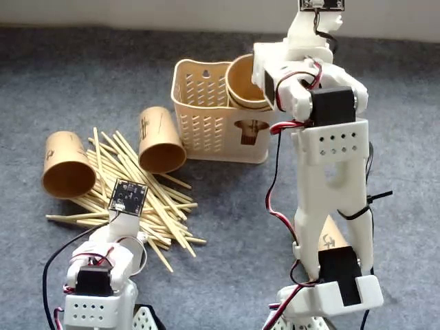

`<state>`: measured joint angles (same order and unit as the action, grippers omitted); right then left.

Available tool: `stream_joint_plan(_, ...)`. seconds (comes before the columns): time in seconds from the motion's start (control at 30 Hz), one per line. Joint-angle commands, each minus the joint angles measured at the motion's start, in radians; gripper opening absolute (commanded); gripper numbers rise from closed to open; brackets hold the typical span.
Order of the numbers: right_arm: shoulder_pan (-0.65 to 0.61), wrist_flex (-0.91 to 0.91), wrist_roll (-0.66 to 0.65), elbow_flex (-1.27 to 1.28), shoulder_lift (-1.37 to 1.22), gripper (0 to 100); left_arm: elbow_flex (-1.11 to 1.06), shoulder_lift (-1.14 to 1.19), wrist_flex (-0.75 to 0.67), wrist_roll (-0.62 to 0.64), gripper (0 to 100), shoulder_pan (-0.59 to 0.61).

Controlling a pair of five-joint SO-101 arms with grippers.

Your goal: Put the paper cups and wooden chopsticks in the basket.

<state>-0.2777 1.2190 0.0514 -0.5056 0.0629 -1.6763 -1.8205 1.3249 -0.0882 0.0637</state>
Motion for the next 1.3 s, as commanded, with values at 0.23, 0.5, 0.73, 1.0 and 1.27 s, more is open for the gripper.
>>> stream_joint_plan(0.23, -0.008, 0.125, -0.015, -0.013, 0.016, 20.6, -0.019, -0.015, 0.003, -0.008, 2, -0.016)
stream_joint_plan(0.5, -0.004, 0.378, -0.011, -0.013, 0.016, 20.6, -0.019, -0.015, 0.003, -0.008, 2, -0.016)
stream_joint_plan(0.73, 0.027, 0.522, -0.009, -0.005, 0.139, 20.6, -0.019, -0.015, 0.003, -0.008, 2, -0.016)
stream_joint_plan(1.0, 0.113, 0.541, -0.009, 0.24, 0.352, 20.6, -0.019, -0.015, 0.003, -0.008, 2, -0.016)
stream_joint_plan(1.27, 0.166, 0.541, -0.009, 0.588, 0.618, 20.7, -0.019, -0.015, 0.003, -0.008, 2, -0.016)
